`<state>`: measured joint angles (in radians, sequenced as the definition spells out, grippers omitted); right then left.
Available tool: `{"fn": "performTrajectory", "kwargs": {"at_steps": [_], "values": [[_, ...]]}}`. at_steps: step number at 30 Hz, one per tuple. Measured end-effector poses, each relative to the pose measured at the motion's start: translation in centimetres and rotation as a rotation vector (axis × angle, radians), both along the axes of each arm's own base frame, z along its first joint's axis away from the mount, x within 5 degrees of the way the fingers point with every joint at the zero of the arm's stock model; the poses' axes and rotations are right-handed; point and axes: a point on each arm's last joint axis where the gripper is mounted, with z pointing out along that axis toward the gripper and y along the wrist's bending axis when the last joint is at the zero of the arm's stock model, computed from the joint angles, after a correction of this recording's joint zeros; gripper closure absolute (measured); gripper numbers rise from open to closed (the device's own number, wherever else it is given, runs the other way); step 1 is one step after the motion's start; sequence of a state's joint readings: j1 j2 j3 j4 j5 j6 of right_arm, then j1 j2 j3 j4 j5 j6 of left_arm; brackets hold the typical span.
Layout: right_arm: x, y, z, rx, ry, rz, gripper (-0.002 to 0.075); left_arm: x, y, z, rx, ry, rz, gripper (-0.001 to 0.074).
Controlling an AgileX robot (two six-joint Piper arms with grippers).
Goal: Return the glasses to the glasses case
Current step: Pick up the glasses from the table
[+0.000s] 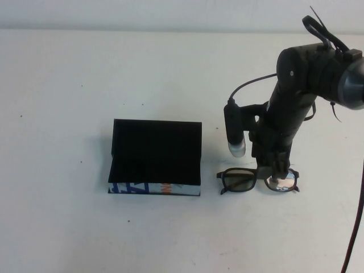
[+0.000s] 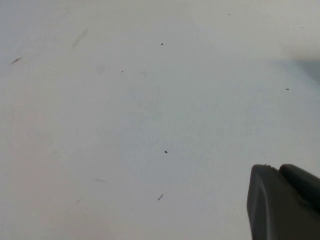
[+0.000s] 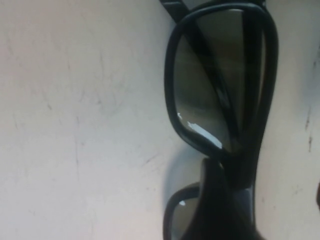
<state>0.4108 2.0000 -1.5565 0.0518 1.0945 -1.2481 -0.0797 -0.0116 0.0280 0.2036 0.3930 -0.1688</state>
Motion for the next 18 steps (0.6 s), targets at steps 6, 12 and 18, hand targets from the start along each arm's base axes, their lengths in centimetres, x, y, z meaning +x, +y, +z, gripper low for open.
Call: {"fn": "performTrajectory", "kwargs": {"at_steps": [6, 12, 18], "values": [[0.3, 0.0, -1.0, -0.013, 0.013, 0.003, 0.0349, 0.0, 0.0, 0.0, 0.0, 0.0, 0.0, 0.0738], [0.5, 0.0, -1.5, -0.031, 0.011, 0.008, 0.0354, 0.0, 0.0, 0.0, 0.0, 0.0, 0.0, 0.0738], [0.6, 0.0, -2.0, -0.037, 0.019, 0.009, 0.0366, 0.0, 0.0, 0.0, 0.0, 0.0, 0.0, 0.0738]]}}
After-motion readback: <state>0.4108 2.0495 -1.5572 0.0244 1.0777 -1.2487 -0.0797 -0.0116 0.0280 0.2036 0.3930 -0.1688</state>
